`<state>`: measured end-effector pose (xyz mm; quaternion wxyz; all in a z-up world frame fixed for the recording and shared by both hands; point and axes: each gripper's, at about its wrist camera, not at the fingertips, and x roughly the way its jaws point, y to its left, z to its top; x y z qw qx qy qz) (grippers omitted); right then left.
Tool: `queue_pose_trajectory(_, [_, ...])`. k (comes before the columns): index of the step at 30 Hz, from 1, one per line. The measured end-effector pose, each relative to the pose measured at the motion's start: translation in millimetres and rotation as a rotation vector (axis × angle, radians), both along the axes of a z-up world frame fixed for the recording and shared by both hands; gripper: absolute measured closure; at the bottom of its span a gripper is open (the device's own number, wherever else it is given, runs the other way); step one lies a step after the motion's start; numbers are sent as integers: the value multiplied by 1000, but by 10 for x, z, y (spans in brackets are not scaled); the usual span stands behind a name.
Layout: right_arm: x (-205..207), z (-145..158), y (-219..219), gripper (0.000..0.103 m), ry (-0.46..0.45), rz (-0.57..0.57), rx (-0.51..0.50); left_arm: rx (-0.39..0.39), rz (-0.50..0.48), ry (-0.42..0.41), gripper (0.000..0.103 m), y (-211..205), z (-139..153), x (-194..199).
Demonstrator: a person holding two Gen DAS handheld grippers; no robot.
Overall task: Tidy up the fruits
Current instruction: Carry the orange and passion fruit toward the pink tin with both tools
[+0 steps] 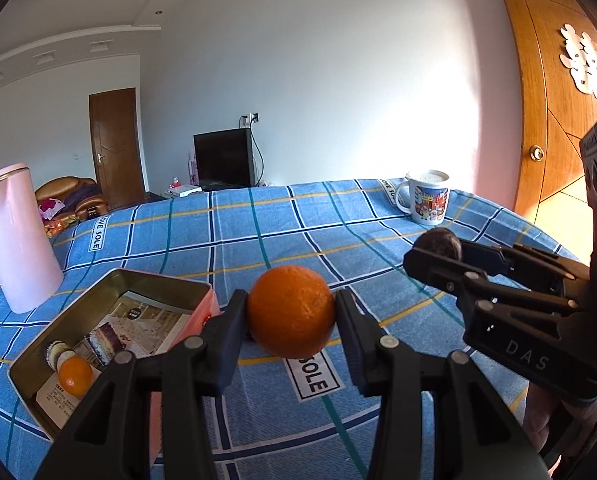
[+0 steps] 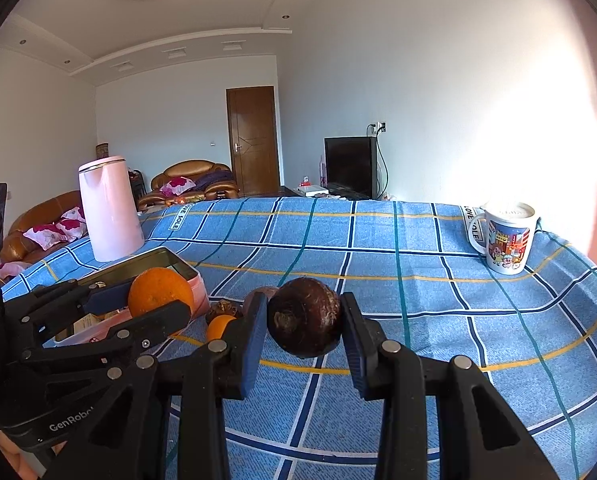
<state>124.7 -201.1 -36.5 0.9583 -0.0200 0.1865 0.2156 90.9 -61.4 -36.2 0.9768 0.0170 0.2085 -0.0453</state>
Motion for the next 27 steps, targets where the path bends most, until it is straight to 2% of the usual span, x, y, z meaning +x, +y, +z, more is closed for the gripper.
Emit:
queue_pose_trajectory(6, [-1, 16, 86, 65, -18, 11, -21, 20, 41, -33, 57, 111, 30, -60])
queue_pose_trajectory(15, [-101, 255, 355, 65, -66, 58, -60, -11, 93, -44, 57, 425, 116, -118])
queue_pose_trajectory(21, [-62, 370, 649, 65, -52, 126, -66, -31, 147, -25, 57, 693, 102, -117])
queue_pose_trajectory(27, [42, 338, 965, 65, -20, 180, -76, -47, 189, 0, 57, 932, 49, -119])
